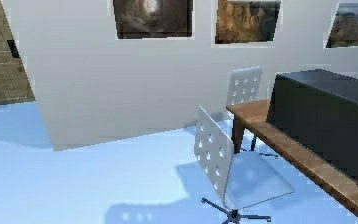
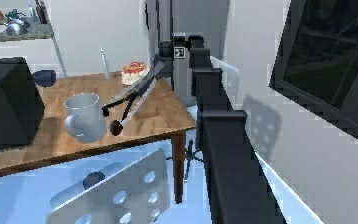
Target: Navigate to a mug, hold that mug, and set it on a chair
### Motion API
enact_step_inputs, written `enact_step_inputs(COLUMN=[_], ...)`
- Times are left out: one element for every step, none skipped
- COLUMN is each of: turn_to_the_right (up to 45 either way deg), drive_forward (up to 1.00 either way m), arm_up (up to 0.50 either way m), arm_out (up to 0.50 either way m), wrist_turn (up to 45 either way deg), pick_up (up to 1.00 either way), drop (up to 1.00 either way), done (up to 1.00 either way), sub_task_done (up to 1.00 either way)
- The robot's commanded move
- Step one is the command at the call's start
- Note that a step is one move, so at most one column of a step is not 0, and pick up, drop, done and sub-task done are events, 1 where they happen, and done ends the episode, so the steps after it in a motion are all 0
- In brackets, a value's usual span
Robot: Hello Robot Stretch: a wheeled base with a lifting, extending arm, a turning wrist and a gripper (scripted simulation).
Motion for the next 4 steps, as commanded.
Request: enact_step_inputs(turn_to_the_right=[0.0,0.0,0.0,0.0], drive_forward=[0.0,0.0,0.0,0.0], arm_up=[0.0,-0.3,-0.5,0.0], arm_out=[0.0,0.0,0.0,0.0], wrist_turn=[39.0,0.0,0.0,0.0], pick_up=[0.0,0.0,0.0,0.0], drop=[0.0,0.0,0.0,1.0], done=[0.0,0.0,0.0,0.0], sub_task_done=[0.0,0.0,0.0,0.0])
